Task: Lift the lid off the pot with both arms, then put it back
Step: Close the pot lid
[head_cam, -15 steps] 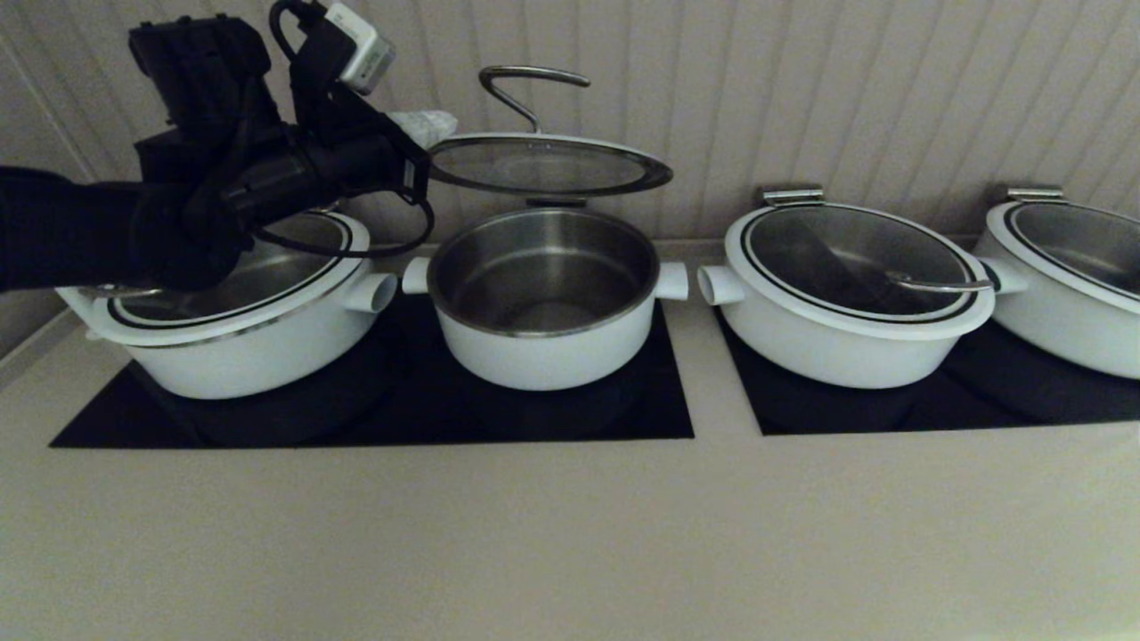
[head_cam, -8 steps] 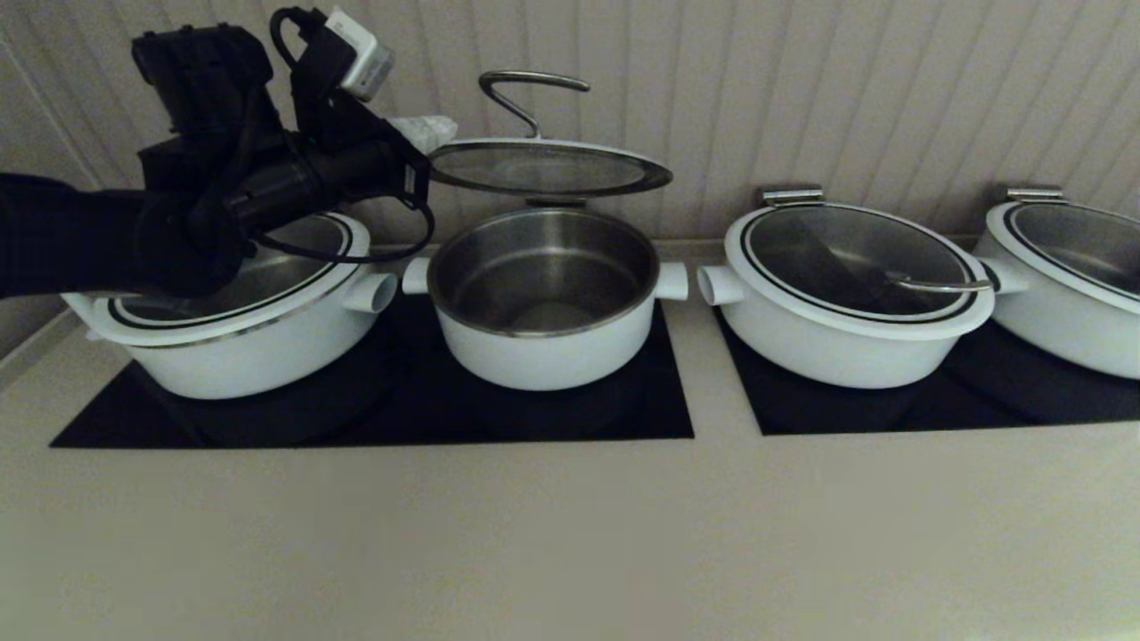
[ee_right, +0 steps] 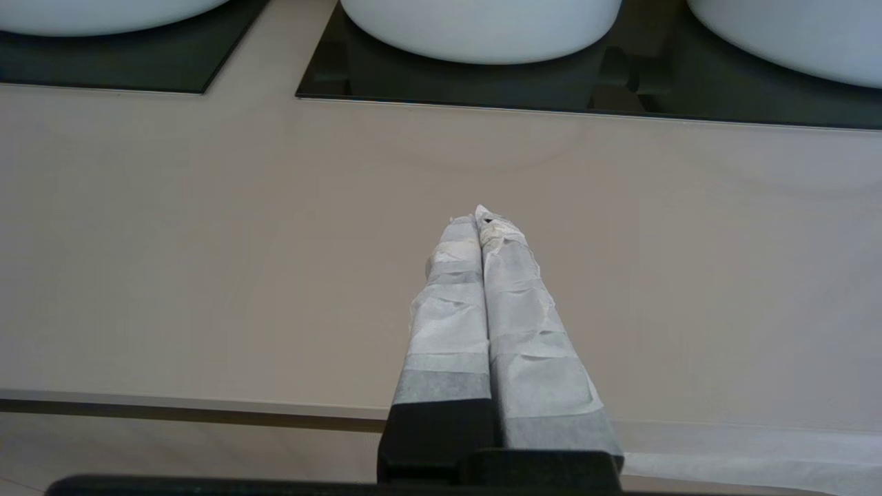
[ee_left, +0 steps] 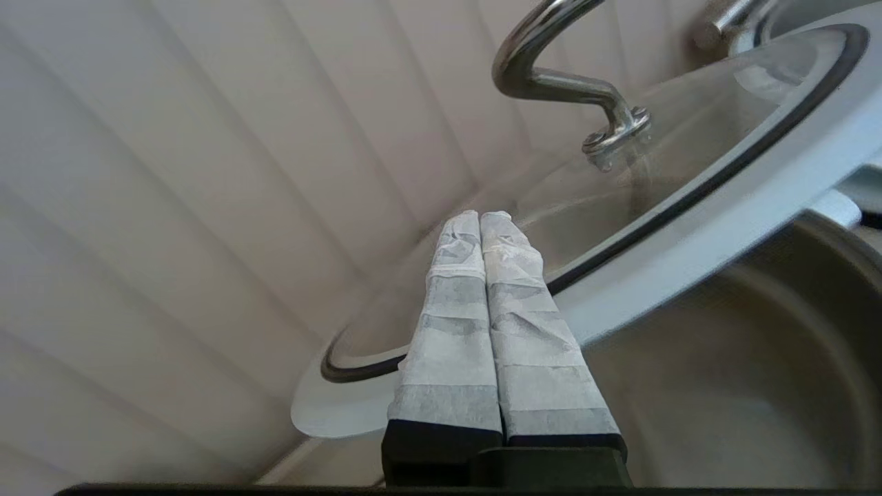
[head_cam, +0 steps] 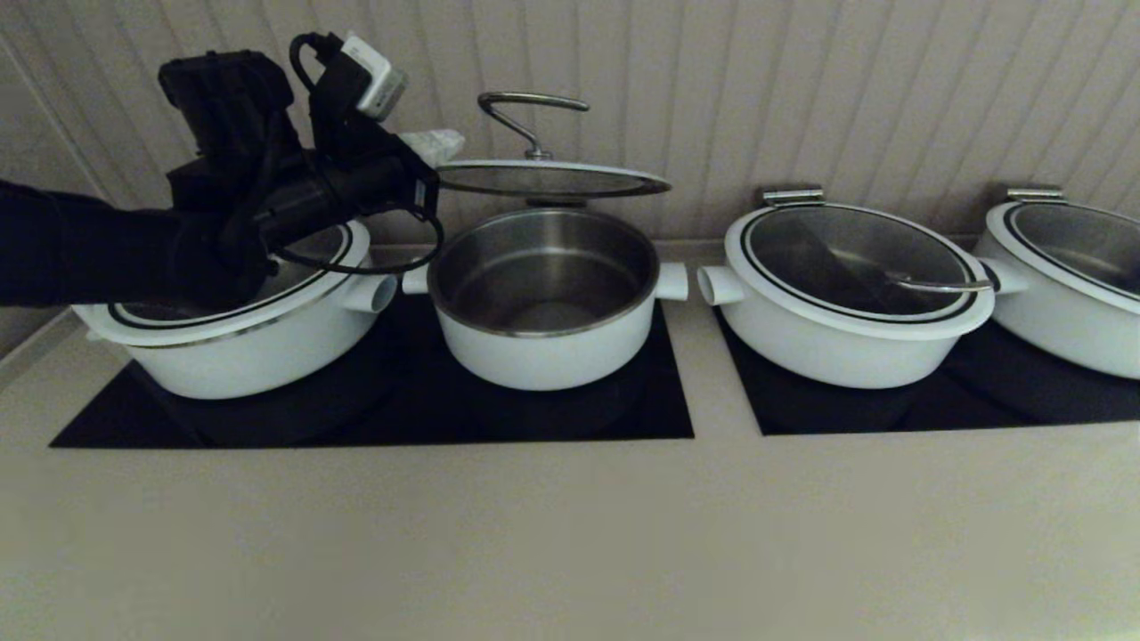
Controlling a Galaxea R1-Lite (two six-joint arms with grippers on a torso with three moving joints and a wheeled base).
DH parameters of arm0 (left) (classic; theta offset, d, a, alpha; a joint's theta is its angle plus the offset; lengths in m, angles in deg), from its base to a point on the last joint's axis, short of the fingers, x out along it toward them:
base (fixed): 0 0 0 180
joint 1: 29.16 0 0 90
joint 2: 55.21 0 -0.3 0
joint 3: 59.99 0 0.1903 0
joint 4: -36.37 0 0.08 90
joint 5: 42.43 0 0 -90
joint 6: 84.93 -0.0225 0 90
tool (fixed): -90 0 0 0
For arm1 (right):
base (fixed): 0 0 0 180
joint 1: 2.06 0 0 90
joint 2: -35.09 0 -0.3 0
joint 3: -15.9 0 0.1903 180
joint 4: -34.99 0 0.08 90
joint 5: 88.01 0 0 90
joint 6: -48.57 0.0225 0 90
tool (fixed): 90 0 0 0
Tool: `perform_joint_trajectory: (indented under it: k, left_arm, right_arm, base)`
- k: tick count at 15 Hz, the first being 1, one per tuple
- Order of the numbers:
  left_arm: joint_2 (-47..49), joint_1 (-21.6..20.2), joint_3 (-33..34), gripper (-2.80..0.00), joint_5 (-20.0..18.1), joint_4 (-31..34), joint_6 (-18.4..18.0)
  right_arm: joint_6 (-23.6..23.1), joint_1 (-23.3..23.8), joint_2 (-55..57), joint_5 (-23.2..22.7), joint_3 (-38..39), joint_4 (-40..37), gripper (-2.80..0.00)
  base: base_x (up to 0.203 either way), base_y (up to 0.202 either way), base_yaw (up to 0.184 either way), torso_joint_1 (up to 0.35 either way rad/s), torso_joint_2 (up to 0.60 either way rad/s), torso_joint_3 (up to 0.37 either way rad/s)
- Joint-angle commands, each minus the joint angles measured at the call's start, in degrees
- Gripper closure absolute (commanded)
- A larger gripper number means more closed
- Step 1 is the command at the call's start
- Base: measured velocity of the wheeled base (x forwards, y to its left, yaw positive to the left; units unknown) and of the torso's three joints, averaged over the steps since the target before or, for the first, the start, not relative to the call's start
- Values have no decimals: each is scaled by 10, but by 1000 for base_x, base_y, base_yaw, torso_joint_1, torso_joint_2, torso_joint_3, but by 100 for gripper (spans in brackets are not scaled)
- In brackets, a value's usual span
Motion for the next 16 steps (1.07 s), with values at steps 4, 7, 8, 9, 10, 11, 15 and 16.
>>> perform_joint_trajectory:
  k: [4, 7, 8, 9, 10, 11, 15, 16]
  left_arm:
    - [-31, 0, 55, 0, -1, -2, -2]
    - [-46, 1, 88, 0, -2, -3, -5]
    - [-48, 1, 96, 0, -2, -4, -5]
    - [-50, 1, 103, 0, -2, -4, -6]
    - [-50, 1, 105, 0, -2, -6, -6]
    - [-50, 1, 109, 0, -2, -12, -7]
    - [-49, 2, 142, 0, -1, -36, -7]
    - [-48, 3, 148, 0, -1, -40, -7]
  right_arm:
    - [0, 1, 0, 0, 0, 0, 0]
    - [0, 0, 1, 0, 0, 0, 0]
    - [0, 0, 0, 0, 0, 0, 0]
    - [0, 1, 0, 0, 0, 0, 0]
    - [0, 0, 0, 0, 0, 0, 0]
    - [0, 0, 1, 0, 0, 0, 0]
    - [0, 1, 1, 0, 0, 0, 0]
    - [0, 0, 0, 0, 0, 0, 0]
  base:
    - [0, 0, 0, 0, 0, 0]
    - [0, 0, 0, 0, 0, 0]
    - [0, 0, 0, 0, 0, 0]
    - [0, 0, 0, 0, 0, 0]
    - [0, 0, 0, 0, 0, 0]
    - [0, 0, 0, 0, 0, 0]
    - [0, 0, 0, 0, 0, 0]
    - [0, 0, 0, 0, 0, 0]
